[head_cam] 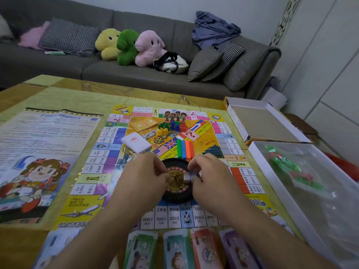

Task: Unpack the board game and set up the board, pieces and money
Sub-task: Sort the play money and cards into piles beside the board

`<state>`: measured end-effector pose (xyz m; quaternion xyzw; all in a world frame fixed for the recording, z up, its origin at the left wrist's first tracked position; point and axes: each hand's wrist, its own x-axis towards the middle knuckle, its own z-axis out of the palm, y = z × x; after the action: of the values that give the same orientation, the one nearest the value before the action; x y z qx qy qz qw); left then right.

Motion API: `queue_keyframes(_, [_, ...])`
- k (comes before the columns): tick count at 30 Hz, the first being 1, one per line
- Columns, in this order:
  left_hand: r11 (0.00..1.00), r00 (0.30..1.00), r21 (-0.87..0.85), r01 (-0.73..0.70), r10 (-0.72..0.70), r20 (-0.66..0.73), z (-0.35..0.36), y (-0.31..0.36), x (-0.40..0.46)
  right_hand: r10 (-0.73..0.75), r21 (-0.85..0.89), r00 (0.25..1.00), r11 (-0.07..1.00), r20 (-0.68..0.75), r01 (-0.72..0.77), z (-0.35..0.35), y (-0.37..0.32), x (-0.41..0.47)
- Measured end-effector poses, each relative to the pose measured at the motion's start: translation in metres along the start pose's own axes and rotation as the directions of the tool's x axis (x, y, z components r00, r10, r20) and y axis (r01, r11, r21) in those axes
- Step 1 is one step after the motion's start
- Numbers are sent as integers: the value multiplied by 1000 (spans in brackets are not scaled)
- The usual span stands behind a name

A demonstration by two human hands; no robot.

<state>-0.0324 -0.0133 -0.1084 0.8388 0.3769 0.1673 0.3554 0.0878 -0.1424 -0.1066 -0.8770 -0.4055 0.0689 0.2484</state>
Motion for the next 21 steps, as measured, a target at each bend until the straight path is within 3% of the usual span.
queue_keyframes(3, [974,998,-218,58,-49,48,-4,4,-1,-28,-44,1000,999,13,29,5,2,2])
queue_keyframes(6, [888,981,-424,178,-125,150,-7,10,-7,-15,-59,1000,998,19,16,9,6,4])
queue_keyframes(9, [825,965,-509,248,-161,209,-10,15,-10,-30,-35,997,999,-74,28,1,8,3])
queue_keyframes(11, [759,952,-580,297,-185,246,-9,18,-13,-91,85,986,991,-137,104,-9,7,-3])
queue_keyframes(14, [662,930,-660,354,-173,324,-4,20,-19,-201,234,975,948,-90,217,-19,-4,-17])
queue_keyframes(18, [538,898,-726,429,-170,406,7,25,-27,-261,69,964,962,-44,263,-17,-2,-28])
queue_keyframes(21, [550,893,-713,434,-159,421,12,27,-32,-235,68,971,969,-40,237,-22,3,-34])
